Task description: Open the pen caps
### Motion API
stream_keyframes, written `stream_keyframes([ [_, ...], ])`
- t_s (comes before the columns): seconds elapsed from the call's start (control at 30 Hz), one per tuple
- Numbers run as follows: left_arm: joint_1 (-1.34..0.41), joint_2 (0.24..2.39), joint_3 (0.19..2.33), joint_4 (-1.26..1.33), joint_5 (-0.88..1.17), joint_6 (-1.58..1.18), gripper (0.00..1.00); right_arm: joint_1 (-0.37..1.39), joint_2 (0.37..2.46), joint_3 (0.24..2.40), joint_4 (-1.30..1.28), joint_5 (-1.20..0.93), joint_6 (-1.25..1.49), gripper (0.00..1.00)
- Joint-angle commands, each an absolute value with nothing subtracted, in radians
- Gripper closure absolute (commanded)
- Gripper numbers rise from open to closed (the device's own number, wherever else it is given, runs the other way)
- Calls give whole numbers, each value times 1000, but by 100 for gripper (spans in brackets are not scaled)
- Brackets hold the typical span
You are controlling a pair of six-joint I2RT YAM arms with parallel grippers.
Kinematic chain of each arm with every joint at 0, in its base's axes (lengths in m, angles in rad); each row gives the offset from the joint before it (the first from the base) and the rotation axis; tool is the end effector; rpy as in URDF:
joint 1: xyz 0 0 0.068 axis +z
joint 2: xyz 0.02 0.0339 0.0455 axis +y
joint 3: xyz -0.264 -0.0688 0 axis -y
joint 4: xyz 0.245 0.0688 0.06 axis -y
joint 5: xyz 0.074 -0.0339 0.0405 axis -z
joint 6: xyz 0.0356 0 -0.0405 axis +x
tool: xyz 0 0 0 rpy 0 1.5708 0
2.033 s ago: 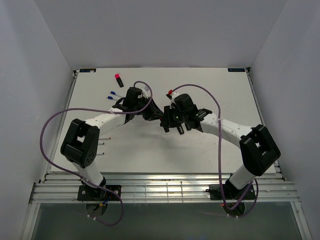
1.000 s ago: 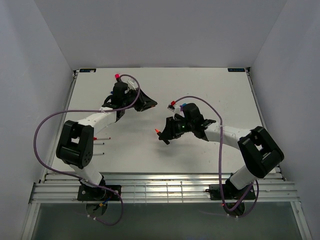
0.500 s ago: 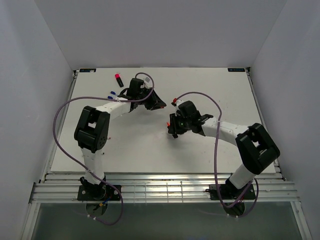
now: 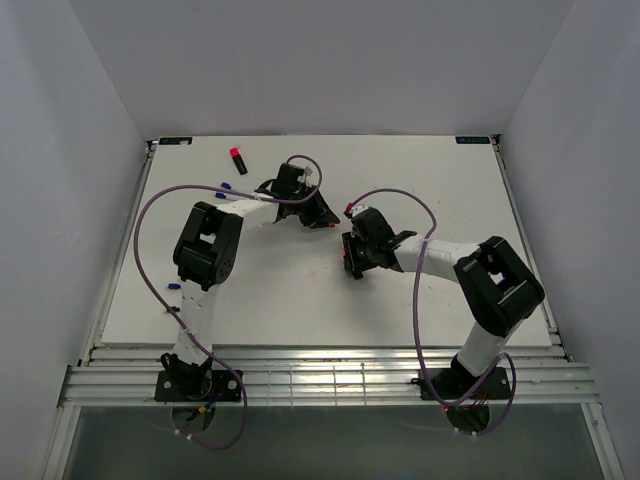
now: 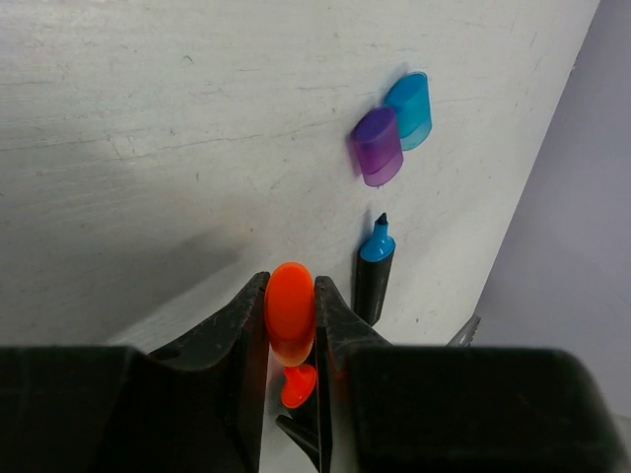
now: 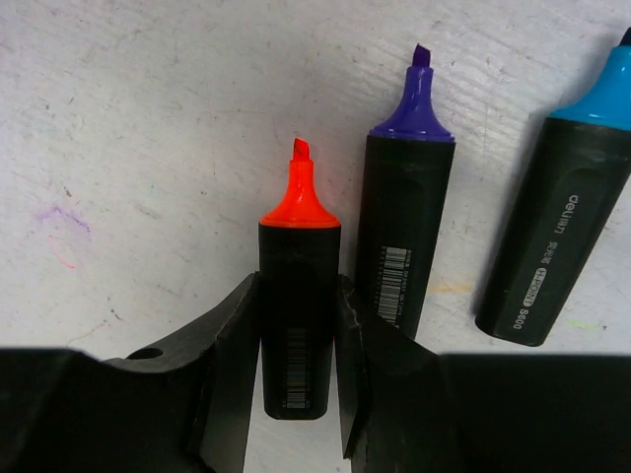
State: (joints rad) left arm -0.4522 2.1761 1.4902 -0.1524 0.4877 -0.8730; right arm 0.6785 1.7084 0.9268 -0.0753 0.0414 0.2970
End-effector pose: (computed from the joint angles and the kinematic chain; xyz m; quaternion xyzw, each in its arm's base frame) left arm 0.4140 -0.2196 0.1434 -0.1047 0.9041 -0.3915 0.1353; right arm 0.2688 0.2148 0.1622 -0.1705 0.9211 0.1466 0.3177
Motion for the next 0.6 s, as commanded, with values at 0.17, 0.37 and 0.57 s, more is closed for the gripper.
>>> stream_keyframes([
  [0.17, -469, 2210, 1554, -173, 466, -871, 91, 683, 1766, 980, -94, 175, 252, 90],
  [0.37, -469, 2244, 1589, -192, 463, -871, 82, 677, 1787, 994, -97, 179, 233, 88],
  [0.57, -469, 2261, 1621, -210, 449, -870, 72, 647, 1798, 1009, -95, 164, 221, 86],
])
